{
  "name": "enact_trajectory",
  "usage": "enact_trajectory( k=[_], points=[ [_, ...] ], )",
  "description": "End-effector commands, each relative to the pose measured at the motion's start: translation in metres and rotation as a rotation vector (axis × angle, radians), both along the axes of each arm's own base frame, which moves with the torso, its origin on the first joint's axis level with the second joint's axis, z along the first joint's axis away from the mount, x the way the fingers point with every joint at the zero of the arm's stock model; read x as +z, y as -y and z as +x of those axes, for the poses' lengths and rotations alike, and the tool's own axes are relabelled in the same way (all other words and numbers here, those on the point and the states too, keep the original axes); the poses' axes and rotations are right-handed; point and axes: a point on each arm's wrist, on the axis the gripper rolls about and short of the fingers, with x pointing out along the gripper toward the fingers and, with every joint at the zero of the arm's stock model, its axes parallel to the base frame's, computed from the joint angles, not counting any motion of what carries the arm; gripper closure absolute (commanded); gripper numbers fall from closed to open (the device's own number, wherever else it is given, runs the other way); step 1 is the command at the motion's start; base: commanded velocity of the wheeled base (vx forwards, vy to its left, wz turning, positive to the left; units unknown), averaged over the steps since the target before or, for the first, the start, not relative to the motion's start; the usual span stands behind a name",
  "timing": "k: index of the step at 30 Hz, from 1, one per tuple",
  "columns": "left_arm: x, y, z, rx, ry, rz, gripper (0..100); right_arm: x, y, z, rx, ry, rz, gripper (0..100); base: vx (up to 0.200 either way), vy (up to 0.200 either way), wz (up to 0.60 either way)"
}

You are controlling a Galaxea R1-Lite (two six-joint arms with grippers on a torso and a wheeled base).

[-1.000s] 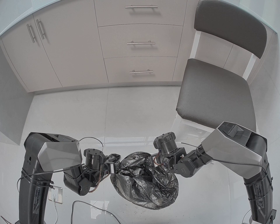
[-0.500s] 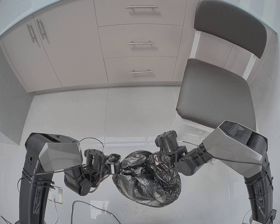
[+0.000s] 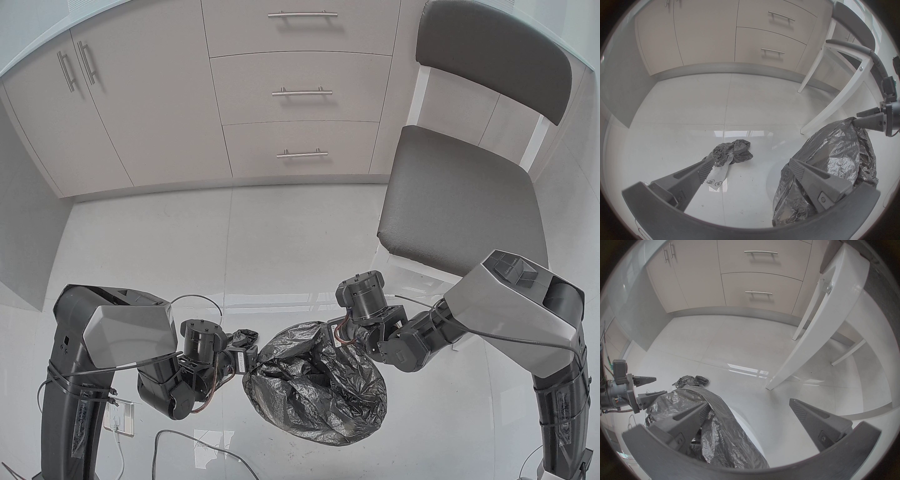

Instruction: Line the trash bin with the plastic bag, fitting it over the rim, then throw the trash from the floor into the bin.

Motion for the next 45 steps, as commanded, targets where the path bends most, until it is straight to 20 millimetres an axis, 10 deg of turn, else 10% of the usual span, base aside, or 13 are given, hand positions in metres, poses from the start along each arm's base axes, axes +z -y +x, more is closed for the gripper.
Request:
enact_trajectory(
  k=[1, 32, 45],
  points=[
    [0.000, 0.000, 0.000, 0.001, 0.001, -0.002, 0, -0.006, 0.002, 0.007, -0.012, -0.002, -0.003, 0, 0.000, 0.000, 0.00],
    [-0.001, 0.000, -0.001, -0.001, -0.002, 0.000, 0, -0.047, 0.029, 0.042, -0.098, -0.052, -0.039, 0, 0.000, 0.000, 0.00],
    [0.038, 0.005, -0.034, -0.024, 0.004, -0.053, 0, 0.021, 0.030, 0.012, -0.064, 0.012, 0.012, 0, 0.000, 0.000, 0.00]
  ],
)
